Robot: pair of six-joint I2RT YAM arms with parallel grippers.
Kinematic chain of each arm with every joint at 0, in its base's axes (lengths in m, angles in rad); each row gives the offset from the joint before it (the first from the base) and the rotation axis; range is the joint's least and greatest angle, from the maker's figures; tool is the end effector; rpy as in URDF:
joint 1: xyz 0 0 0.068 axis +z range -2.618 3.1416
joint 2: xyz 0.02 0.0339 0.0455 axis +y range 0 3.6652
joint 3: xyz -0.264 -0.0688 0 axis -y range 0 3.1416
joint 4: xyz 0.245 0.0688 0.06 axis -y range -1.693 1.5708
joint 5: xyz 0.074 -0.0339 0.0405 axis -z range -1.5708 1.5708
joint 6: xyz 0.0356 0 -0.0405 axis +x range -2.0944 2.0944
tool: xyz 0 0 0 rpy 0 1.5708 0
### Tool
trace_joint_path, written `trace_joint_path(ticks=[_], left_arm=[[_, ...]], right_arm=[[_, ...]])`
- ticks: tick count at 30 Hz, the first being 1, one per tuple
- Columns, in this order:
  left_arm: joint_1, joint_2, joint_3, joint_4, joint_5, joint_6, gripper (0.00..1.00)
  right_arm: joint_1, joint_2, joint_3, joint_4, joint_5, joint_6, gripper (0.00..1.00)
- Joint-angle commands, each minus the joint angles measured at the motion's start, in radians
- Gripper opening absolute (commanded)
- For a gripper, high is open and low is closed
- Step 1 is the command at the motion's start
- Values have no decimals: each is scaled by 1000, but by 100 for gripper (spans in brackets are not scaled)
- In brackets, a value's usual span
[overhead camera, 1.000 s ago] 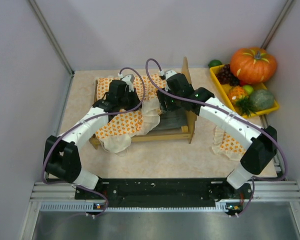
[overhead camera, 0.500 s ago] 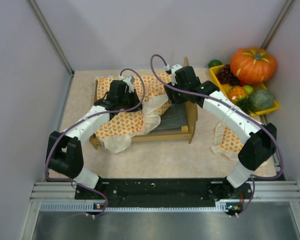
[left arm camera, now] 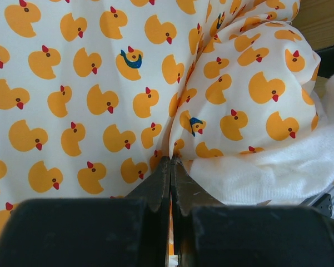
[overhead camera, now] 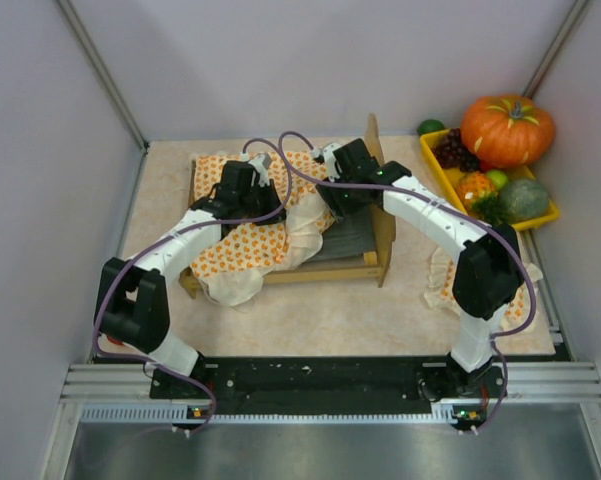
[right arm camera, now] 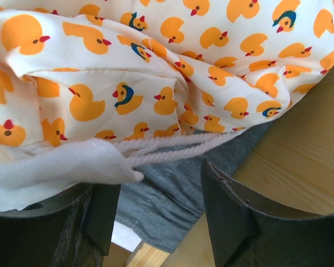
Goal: Set up the pet bed
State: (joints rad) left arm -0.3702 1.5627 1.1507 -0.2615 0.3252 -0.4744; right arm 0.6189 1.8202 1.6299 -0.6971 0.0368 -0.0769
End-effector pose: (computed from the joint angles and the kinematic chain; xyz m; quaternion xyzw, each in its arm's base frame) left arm 0.3227 -0.1375 0.2672 0.0238 0.8916 -0.3085 0.3306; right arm 0.3317 0.2346 0.2969 -0.3154 0.8877 0.0730 0.3274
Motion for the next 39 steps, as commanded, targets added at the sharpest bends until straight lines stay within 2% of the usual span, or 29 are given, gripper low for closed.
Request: trace_joint_path(ticks=[1,8,16,25,26,28,29,39], left_arm=[[10,8,12,34,18,0,0],[14,8,17,25,17,8,0],[19,16,21,27,41,11,0],[19,13,7,36,61,7,0],[19,11,6,36,61,7,0],[20,11,6,38,61,3,0],[20,13,6,39,61,3,0],[22,14,7,38,48,3,0]], right_arm=[[4,-9,71,45,46,-66,58],[4,-29,62,70,78,-158,59],[1,30,70,119,-9,-233,57],[-11,36,24,218,-63,-296,26],[-13,34,24,217,-63,-296,19],[-12,19,16,217,-81,-293,10],[-13,8,7,214,-86,-281,0],[-12,-147,-61,151,-212,-91,0]])
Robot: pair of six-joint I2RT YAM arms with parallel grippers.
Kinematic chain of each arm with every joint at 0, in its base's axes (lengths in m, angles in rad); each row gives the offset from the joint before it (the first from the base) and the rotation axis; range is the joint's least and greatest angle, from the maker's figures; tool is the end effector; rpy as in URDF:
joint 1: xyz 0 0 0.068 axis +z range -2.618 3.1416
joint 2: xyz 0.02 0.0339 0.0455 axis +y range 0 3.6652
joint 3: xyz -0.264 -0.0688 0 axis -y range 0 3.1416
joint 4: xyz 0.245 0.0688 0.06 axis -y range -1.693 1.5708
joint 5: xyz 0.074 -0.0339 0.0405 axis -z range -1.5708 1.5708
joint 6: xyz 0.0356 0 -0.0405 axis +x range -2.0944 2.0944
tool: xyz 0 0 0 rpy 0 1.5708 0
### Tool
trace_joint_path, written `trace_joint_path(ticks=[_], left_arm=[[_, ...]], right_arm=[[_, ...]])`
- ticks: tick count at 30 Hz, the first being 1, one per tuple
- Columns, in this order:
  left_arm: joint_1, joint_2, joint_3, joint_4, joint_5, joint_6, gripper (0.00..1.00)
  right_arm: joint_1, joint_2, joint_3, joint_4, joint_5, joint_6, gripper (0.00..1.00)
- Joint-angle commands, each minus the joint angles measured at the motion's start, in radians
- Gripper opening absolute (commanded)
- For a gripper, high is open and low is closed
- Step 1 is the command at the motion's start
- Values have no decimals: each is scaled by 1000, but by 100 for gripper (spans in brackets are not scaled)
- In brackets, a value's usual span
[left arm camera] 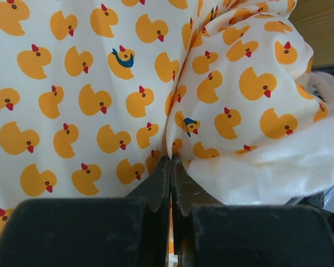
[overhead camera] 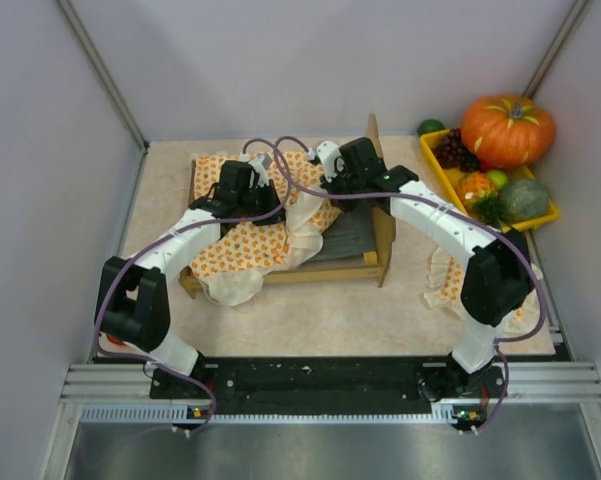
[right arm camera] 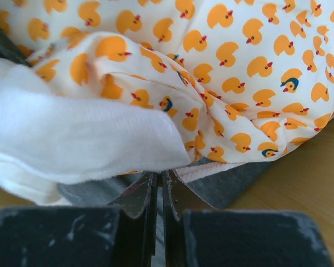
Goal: Set up the pet bed
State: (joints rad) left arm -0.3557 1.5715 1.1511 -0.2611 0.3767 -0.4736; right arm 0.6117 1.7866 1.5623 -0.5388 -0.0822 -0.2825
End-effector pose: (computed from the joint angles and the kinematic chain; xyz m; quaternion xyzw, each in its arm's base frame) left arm 0.3250 -0.1347 0.2648 0.0282 0.8900 -0.3249 0.3186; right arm 0.3322 0.2366 0.2997 -0.4118 0.8215 0.1016 0.3811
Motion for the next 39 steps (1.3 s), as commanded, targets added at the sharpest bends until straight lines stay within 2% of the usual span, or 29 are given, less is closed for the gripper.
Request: trace_joint_path(ticks=[1,9,16,22,27,29,30,32,33,35,39], left_arm=[[8,5,7,37,-2,1,0],[11,15,18,42,-1,3,0],[15,19,19,36,4,10,0],[17,19,21,36,17,7,0],[18,12,15,46,47,-3,1],[18,-1,13,46,70,-10,12],[18,-10,12,46,73,-14,29],[18,-53,-4,43,68,-16,41],[18,-89,-10,40,62,-16,52],[18,-131,-22,28,32,-16,62],[20,-285,-66,2,-15,-39,73]], right_arm=[[-6,-119,8,-35,-122,135,0],[-6,-145,27,-147,-229,331,0],[-6,-167,19,-173,-532,488,0],[-6,-174,-39,-171,-718,577,0],[-6,-182,-97,-173,-696,606,0],[-6,-185,-110,-171,-674,615,0],[-6,-188,-111,-171,-645,624,0],[-7,-191,-122,-165,-578,632,0],[-6,-190,-123,-162,-568,631,0],[-6,-187,-120,-147,-542,632,0],[-7,-184,-91,-141,-513,631,0]])
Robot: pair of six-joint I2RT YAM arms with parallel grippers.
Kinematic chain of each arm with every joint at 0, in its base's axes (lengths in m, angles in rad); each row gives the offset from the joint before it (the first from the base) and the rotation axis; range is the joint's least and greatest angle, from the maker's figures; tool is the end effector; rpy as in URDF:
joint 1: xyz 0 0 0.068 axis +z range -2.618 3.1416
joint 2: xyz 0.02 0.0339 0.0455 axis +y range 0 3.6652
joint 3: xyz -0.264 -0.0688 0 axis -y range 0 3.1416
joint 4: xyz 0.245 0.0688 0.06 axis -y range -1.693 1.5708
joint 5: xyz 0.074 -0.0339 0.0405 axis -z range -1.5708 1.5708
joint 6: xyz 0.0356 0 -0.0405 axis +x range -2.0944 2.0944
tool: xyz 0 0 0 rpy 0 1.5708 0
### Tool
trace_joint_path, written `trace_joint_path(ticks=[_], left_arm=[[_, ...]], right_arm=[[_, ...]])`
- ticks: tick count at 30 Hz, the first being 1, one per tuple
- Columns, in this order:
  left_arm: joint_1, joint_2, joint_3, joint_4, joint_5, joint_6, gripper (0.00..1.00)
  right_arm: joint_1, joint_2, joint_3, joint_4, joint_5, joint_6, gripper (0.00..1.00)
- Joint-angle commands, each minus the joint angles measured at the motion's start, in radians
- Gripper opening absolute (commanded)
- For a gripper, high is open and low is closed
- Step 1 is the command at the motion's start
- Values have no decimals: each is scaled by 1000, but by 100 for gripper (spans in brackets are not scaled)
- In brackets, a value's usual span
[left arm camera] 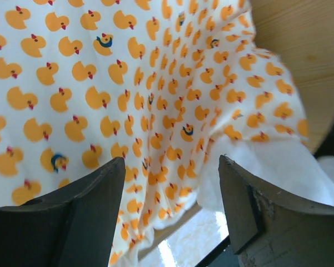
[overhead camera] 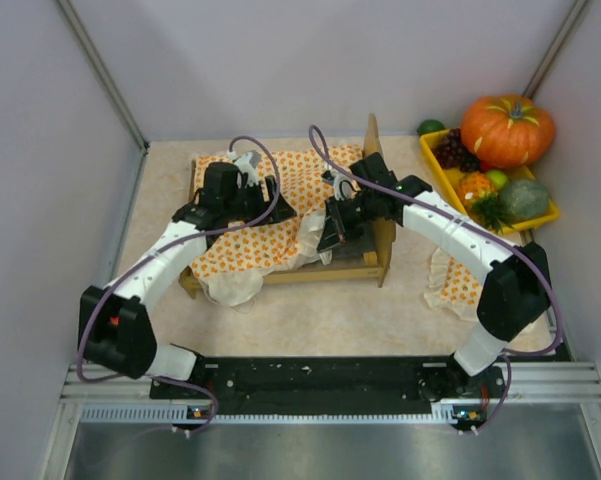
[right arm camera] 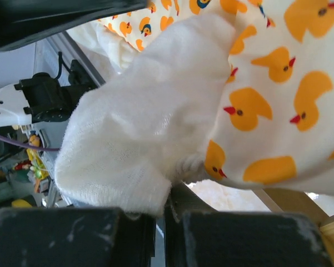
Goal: Set up the pet bed
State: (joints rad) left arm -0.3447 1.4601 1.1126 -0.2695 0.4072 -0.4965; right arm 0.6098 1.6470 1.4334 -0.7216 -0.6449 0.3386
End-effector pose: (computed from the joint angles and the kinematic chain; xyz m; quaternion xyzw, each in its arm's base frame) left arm 0.3045 -0.1243 0.2871 0.0266 0.8746 -0.3475 0.3370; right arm 0.2772 0.2197 0.3010 -0.2199 0.8793 0.4031 0.1262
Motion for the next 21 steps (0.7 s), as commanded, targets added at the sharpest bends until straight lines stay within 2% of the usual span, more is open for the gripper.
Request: trace_joint_path(ticks=[1,3,6,9,10,13,18,21], left_arm=[[9,-205,-68,22,-50,-23,75],[7,-304,-144,45,-29,-43,75],[-33,-416,-271,183,46,-70,73],[-155,-449,-339,237,27,-25,72],[-225,-446,-353,249,-7,-13,72],[-315,-406,-408,361,-68,-8,72],[-355,-304,-418,498,-152,16,73],[-363,-261,-392,516,-192,50,73]], right_arm=[[-5,-44,51,44,63,11,0],[-10,-42,65,47,71,14,0],[-18,-39,85,48,73,13,0],[-22,-44,99,48,77,10,0],[-22,-47,105,48,76,8,0],[-24,-58,113,48,73,11,0],[-25,-79,114,48,74,13,0],[-25,-87,113,48,71,11,0]])
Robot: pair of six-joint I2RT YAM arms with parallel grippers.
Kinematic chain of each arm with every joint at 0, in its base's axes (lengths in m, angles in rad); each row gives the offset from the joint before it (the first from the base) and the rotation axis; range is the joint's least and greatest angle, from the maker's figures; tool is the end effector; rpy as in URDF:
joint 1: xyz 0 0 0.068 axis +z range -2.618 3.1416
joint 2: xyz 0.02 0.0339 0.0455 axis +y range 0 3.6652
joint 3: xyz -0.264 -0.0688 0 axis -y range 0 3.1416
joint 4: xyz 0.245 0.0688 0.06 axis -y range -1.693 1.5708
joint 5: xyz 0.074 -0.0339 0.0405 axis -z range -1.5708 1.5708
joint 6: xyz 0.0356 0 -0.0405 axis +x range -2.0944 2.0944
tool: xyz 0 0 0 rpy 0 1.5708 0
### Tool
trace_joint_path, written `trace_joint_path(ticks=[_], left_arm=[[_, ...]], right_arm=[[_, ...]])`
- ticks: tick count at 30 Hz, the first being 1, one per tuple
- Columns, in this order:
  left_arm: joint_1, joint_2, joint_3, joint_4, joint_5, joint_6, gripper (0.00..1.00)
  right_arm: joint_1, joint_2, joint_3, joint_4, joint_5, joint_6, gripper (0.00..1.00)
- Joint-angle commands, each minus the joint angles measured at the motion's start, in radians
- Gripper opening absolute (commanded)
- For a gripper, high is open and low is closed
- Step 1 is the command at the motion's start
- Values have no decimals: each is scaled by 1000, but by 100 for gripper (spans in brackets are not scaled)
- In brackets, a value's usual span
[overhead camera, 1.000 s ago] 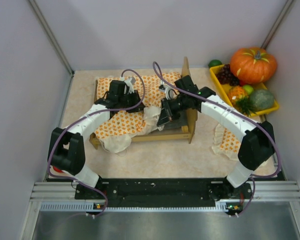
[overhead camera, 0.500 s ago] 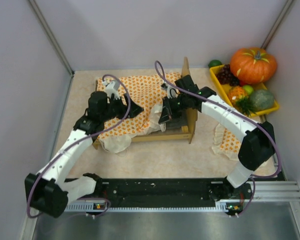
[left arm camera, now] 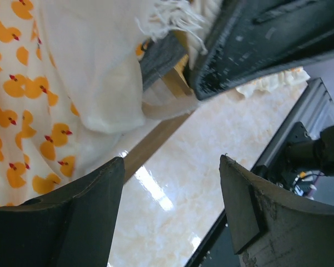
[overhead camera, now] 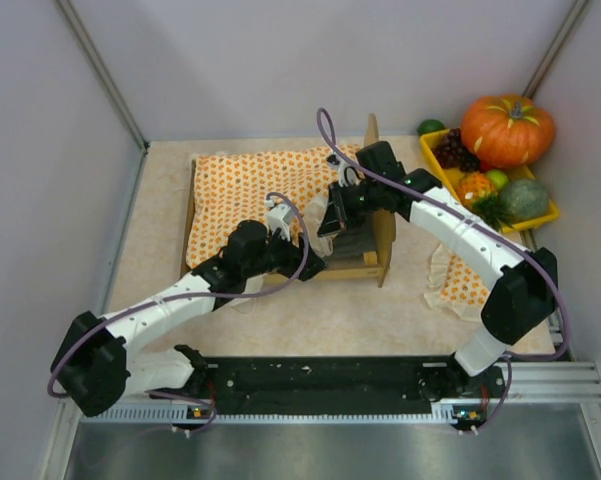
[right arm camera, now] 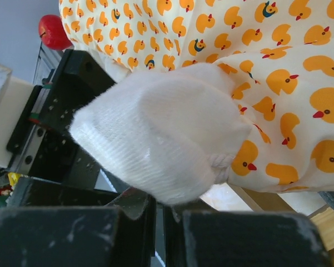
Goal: Set up the pet bed
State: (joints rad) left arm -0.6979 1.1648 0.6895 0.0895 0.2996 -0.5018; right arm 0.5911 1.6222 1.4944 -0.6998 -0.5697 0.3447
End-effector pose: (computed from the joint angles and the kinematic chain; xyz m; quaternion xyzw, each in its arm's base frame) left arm 0.1933 -0.1758 0.2566 0.1632 0.8082 -0.4139 0.3859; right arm 0.2837 0.2135 0.3289 -0.2112 0.8749 0.3909 0.1929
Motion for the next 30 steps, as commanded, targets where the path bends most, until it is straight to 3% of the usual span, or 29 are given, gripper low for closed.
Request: trace_joint_path(ticks=[1,4,6,17,24,26,28,30], left_arm=[[-8,44,38,164,-92,65,73],[-9,81,53,194,-102,91,72],[-8,104,65,207,-90,106,65],[-9,128,111,268,-7,98,46],[-11,170,150,242,32,97,27],[-11,170,148,225,29,95,30],[-11,154,134,185,4,95,43],[-11,98,94,161,-48,98,51]], right_arm=[[-7,-65,50,26,-5,4,0],[-7,-71,46,26,-9,2,0],[-7,-77,46,26,-10,-1,0],[-20,-74,40,26,-19,-12,0],[-24,-67,38,26,-21,-13,0],[-28,-65,36,26,-18,-13,0],[-37,-65,35,26,-13,-13,0],[-42,-65,35,26,-9,-13,0]])
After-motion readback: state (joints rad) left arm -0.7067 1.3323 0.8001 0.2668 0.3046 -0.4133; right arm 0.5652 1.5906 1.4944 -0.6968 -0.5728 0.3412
